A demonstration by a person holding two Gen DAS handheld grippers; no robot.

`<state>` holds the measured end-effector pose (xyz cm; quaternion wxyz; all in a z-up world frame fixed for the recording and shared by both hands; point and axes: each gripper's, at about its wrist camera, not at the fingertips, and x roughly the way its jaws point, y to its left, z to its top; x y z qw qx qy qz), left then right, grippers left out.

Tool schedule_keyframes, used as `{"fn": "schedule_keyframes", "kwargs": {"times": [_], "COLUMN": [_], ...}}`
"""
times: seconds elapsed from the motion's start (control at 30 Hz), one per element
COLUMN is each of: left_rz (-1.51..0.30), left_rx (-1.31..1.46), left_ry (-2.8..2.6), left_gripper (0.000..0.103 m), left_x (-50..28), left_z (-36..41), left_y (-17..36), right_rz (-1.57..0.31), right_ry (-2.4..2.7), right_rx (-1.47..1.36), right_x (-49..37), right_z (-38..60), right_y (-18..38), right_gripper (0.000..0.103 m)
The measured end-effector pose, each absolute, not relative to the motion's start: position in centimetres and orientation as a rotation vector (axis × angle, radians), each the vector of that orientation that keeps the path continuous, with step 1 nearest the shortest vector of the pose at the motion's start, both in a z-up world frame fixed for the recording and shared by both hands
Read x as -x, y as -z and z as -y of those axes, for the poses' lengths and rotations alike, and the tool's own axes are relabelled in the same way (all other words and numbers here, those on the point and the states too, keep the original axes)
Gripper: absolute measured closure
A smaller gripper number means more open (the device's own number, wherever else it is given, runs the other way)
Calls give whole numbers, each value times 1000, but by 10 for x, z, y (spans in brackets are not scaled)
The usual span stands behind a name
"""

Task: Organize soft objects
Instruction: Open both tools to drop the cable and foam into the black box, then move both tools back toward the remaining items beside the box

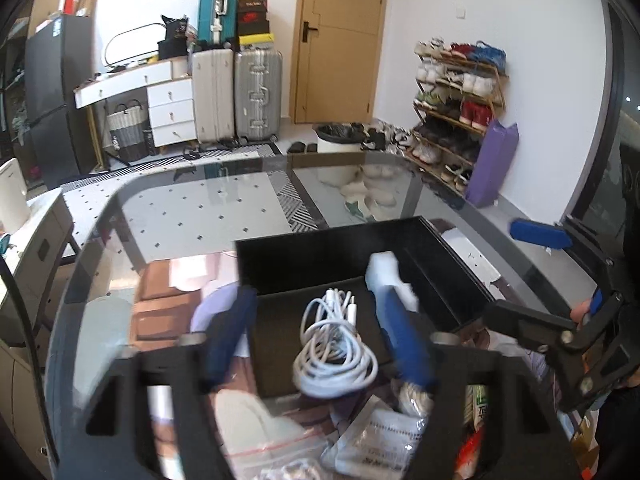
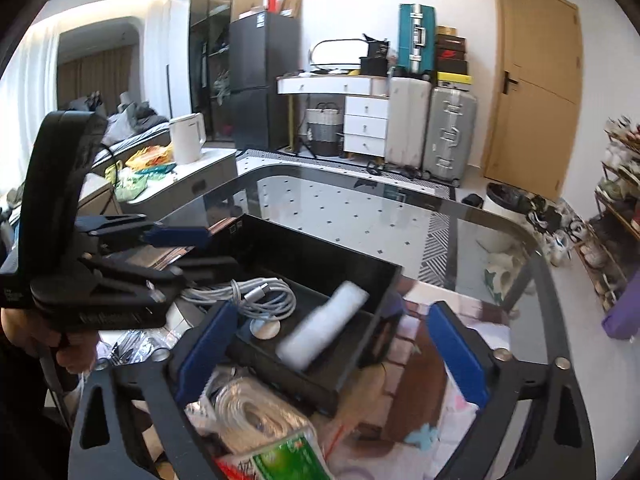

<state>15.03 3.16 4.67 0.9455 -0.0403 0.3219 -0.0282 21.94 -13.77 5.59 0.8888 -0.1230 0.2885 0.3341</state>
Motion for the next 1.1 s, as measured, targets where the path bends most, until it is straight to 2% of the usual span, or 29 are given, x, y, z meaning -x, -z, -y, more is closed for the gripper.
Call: {"fn": "schedule_keyframes", "kwargs": {"times": [0.03, 0.27, 0.57, 1.1], "left_rz": [-631, -602, -645, -698], "left_rx": [88, 123, 147, 117], "left_ry": [38, 18, -46, -35], "left_gripper": [0, 0, 0, 0], "left_x": [-142, -99, -65, -50], "left_z": [-35, -52, -62, -58], "left_y": [-50, -51, -26, -3], "right_rz": [-604, -641, -704, -790], "right_ry": [-683, -644, -648, -592], "right_rx": [249, 241, 225, 311], "right_x": [-216, -190, -164, -160], "right_z": [142, 162, 181, 201], "right_y": [-57, -49, -24, 7], "right_gripper": [0, 0, 0, 0]}}
